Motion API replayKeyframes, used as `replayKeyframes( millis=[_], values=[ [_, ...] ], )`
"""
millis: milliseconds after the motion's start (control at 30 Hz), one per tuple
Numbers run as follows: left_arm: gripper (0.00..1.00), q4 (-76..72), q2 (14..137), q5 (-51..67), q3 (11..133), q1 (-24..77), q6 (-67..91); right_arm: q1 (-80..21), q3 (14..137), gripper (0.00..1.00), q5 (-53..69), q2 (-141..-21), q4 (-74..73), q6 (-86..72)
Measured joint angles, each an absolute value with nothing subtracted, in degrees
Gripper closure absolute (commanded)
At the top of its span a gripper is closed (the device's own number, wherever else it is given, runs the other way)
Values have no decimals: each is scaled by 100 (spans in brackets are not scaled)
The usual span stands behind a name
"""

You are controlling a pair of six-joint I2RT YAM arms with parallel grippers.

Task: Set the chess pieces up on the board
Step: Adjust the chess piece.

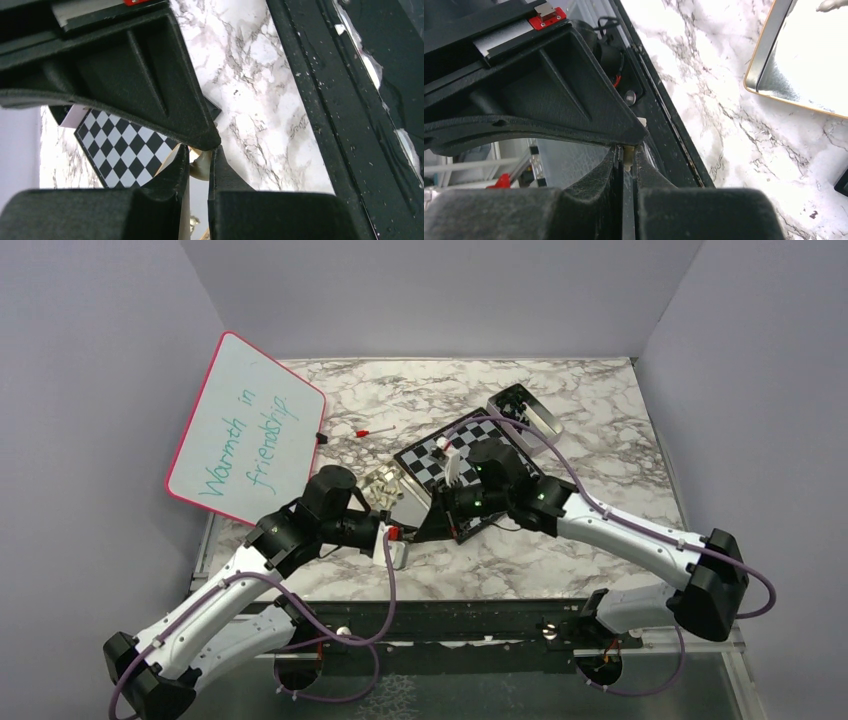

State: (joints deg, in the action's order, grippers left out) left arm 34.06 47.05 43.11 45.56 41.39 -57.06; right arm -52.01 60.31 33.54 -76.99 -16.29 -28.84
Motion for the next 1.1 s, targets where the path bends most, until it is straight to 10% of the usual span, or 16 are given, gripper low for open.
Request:
replayKeyframes(
  millis=[933, 1100],
  values=[
    [100, 1186, 5225, 3050, 4460, 4165, -1894, -5148, 4709, 91, 884, -6285, -104, -4654],
    [63, 1041, 5280, 2915, 4431, 4165, -1605, -5137, 4637, 91, 663, -6278, -3, -4974]
  ],
)
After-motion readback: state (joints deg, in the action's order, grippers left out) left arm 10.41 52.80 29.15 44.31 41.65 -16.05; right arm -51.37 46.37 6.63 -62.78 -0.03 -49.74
